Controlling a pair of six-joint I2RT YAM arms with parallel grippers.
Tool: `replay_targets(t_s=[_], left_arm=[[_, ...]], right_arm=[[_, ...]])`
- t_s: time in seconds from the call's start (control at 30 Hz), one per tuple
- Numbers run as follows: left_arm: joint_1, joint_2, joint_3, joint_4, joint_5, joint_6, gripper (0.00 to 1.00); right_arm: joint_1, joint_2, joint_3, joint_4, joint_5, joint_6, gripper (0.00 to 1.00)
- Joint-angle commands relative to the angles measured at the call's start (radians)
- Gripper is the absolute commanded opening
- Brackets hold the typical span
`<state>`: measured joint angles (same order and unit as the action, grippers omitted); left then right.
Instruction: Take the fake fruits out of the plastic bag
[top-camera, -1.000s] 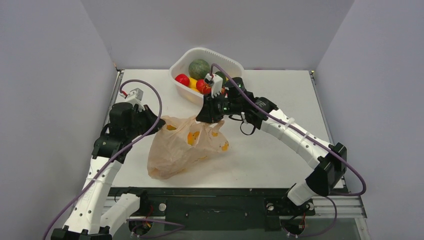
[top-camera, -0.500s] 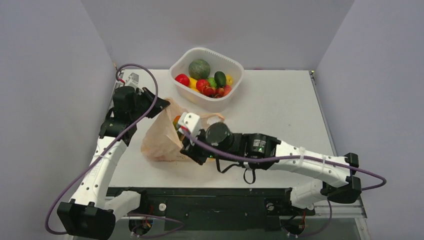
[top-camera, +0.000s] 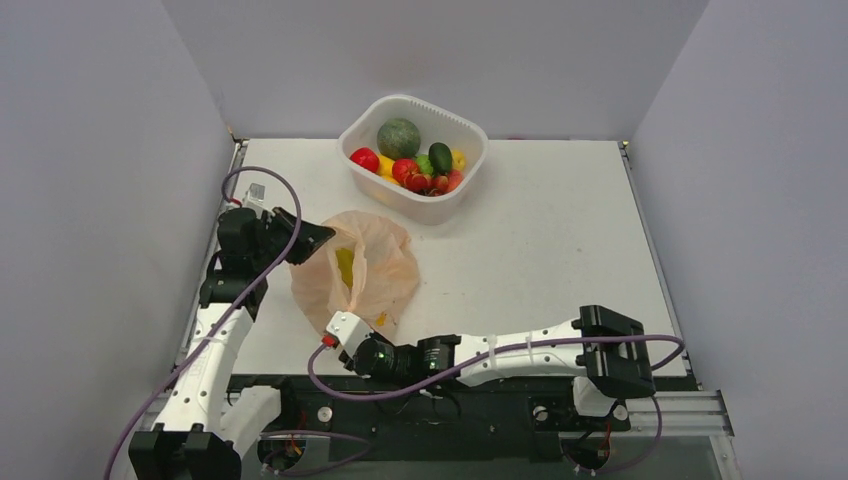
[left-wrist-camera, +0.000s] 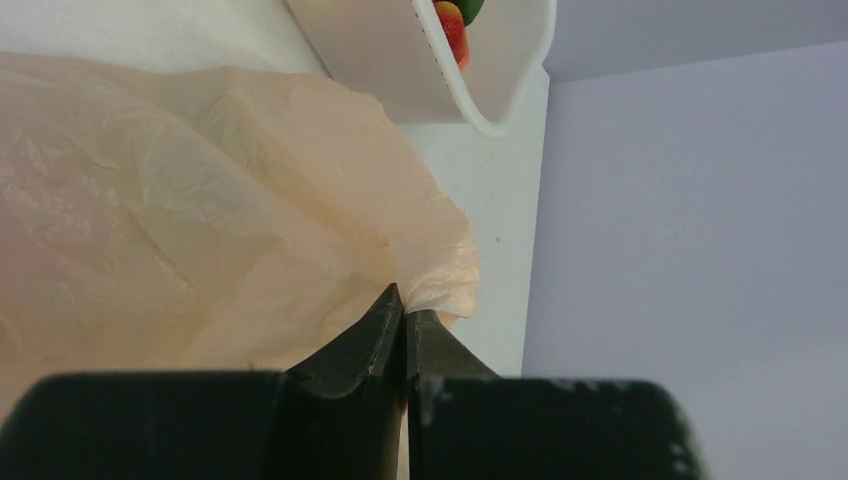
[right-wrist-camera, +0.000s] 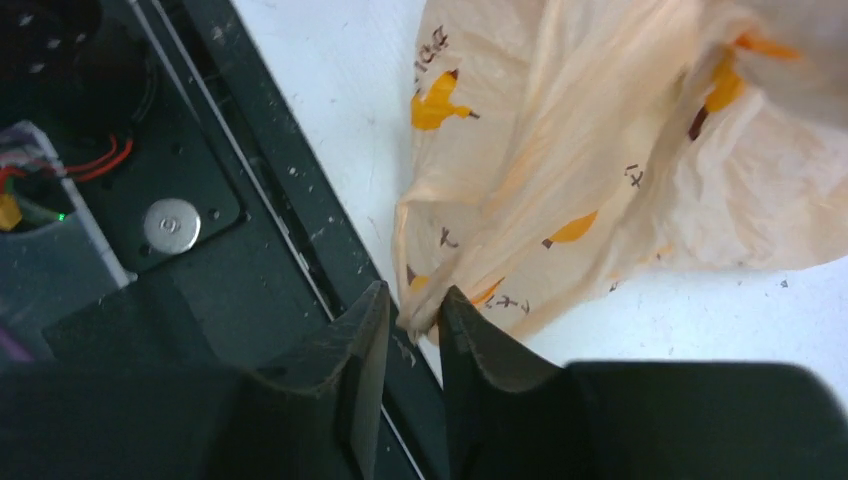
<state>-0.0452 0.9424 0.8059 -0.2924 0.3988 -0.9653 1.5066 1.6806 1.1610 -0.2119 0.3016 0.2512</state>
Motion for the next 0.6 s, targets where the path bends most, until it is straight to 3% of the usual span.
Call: replay_targets(t_s=[0.0, 0.03, 0.07, 0.13, 0.2, 0.23, 0.47, 0.57], left_arm=[[0.039, -0.05, 0.006, 0.205, 0.09, -0.001, 0.0], [0.063, -0.046, 0.009, 0.211, 0.167, 0.013, 0.0], [0.068, -0.036, 0.028, 0.201, 0.205, 0.052, 0.0], [0.072, -0.036, 0.069, 0.104, 0.263, 0.132, 0.14], [0.071, -0.074, 0.108, -0.026, 0.238, 0.22, 0.38], [0.071, -0.113, 0.133, -0.106, 0.202, 0.265, 0.42], [0.069, -0.273, 0.243, -0.501, -0.062, 0.38, 0.46], [0.068, -0.334, 0.248, -0.625, -0.118, 0.39, 0.47]], right_arm=[[0.035, -0.12, -0.033, 0.057, -0.038, 0.095, 0.3], [0.035, -0.16, -0.052, 0.058, -0.038, 0.114, 0.41], [0.034, -0.183, -0.062, 0.064, -0.037, 0.126, 0.45], [0.029, -0.246, -0.096, 0.083, -0.066, 0.162, 0.56], [0.026, -0.32, -0.129, 0.107, -0.104, 0.19, 0.68], [0.026, -0.339, -0.139, 0.124, -0.118, 0.214, 0.71], [0.02, -0.512, -0.145, 0.066, -0.083, 0.282, 0.8], [0.007, -0.54, -0.112, -0.028, 0.019, 0.333, 0.82]])
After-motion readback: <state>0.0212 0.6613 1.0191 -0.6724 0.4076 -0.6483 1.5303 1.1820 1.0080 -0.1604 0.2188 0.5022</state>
